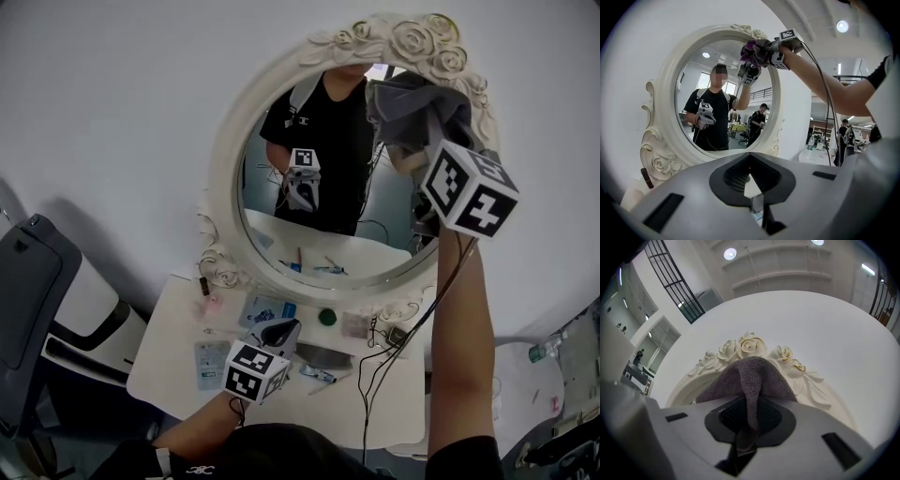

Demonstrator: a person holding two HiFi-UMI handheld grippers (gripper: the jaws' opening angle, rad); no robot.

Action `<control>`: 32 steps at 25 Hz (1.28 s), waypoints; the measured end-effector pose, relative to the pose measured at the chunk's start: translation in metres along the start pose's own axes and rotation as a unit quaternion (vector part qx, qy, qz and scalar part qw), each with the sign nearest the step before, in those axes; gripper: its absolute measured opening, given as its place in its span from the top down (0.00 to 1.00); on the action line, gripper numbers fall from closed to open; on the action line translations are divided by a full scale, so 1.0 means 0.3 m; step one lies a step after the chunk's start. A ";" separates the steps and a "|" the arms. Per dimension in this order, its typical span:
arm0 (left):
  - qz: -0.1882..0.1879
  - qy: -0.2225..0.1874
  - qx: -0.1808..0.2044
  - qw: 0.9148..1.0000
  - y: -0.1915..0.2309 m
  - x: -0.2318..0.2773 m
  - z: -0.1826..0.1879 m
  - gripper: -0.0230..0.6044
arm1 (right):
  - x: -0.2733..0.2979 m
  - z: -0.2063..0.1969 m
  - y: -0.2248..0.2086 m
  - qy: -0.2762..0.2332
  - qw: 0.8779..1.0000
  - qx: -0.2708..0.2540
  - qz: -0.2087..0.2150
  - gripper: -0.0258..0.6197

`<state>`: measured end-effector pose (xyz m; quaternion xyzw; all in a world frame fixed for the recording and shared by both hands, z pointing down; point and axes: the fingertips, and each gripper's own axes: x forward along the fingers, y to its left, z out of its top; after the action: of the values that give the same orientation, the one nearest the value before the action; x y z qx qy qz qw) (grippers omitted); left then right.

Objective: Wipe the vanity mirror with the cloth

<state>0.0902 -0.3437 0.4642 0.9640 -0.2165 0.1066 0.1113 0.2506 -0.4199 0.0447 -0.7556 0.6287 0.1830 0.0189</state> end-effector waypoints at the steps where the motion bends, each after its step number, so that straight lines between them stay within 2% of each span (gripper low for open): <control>1: 0.001 -0.002 0.000 1.000 0.006 -0.004 0.003 0.97 | 0.017 0.008 -0.002 0.001 1.000 -0.002 -0.003 0.90; 9: 0.003 0.008 -0.002 1.000 0.043 -0.017 -0.025 0.97 | 0.024 -0.003 -0.005 -0.016 1.000 0.010 -0.010 0.90; 15: -0.005 0.017 -0.002 1.000 0.044 -0.005 -0.040 0.97 | -0.014 -0.105 0.011 -0.024 1.000 0.018 -0.007 0.90; 21: -0.001 0.020 -0.005 1.000 0.052 0.006 -0.046 0.97 | -0.081 -0.293 0.022 -0.004 0.999 0.046 -0.004 0.90; 25: -0.004 0.022 -0.003 1.000 0.041 0.023 -0.043 0.97 | -0.131 -0.444 0.035 0.017 0.999 0.045 -0.002 0.90; 32: -0.004 0.027 0.000 1.000 0.028 0.053 -0.038 0.97 | -0.232 -0.765 0.070 0.085 0.996 0.040 -0.008 0.90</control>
<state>0.0986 -0.3544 0.4805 0.9617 -0.2093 0.1322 0.1177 0.2788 -0.4181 0.2838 -0.7720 0.6288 0.0929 -0.0028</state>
